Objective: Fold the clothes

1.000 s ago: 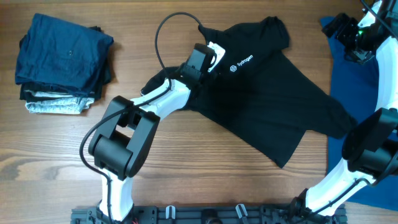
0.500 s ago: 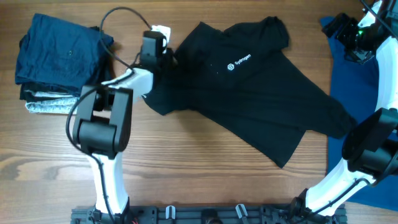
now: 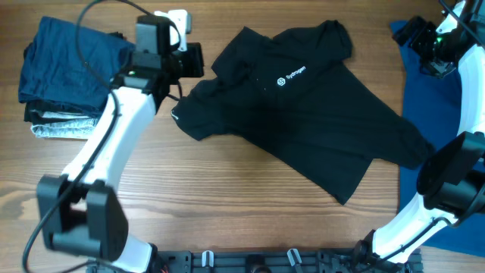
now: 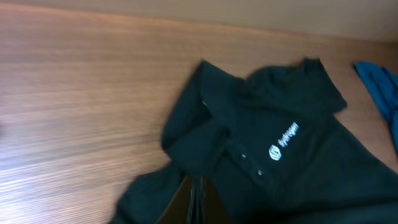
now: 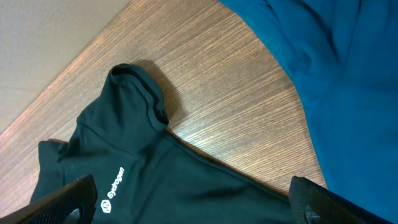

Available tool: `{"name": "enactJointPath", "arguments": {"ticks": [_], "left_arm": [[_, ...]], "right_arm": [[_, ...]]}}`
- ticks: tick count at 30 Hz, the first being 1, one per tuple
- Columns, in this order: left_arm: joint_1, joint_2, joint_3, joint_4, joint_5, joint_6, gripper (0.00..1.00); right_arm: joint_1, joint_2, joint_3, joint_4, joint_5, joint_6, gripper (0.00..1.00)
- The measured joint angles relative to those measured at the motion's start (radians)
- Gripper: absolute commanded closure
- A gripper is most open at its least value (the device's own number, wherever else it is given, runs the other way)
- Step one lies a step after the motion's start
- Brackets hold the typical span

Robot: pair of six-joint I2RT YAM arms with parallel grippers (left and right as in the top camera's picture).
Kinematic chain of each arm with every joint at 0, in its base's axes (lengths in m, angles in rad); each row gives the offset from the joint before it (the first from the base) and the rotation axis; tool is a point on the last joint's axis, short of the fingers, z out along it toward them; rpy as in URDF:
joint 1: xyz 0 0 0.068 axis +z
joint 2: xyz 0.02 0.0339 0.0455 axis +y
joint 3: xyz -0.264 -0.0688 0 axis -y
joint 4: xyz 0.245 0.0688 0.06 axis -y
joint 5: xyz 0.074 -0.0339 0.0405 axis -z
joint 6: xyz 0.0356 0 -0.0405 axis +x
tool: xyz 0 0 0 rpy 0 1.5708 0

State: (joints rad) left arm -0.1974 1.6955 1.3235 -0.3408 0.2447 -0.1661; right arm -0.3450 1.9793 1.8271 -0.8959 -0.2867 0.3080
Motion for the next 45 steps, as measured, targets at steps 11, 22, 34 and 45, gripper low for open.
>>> {"name": "enactJointPath", "arguments": {"ticks": [11,22,34,45], "left_arm": [[-0.141,0.453,-0.004,0.308,0.036,-0.005,0.96],[0.071,0.48,-0.003,0.376,-0.172,0.015,0.76],[-0.01,-0.056,0.024,0.09,-0.143,-0.114,0.64],[-0.024,-0.349,0.024,-0.594,-0.152,-0.259,0.37]], "right_arm": [[0.0,0.0,0.0,0.001,0.0,0.0,0.0],[0.0,0.0,0.0,0.001,0.0,0.0,0.0],[0.0,0.0,-0.001,-0.002,0.0,0.0,0.0],[0.067,0.0,-0.014,-0.315,-0.037,0.066,0.96]]}}
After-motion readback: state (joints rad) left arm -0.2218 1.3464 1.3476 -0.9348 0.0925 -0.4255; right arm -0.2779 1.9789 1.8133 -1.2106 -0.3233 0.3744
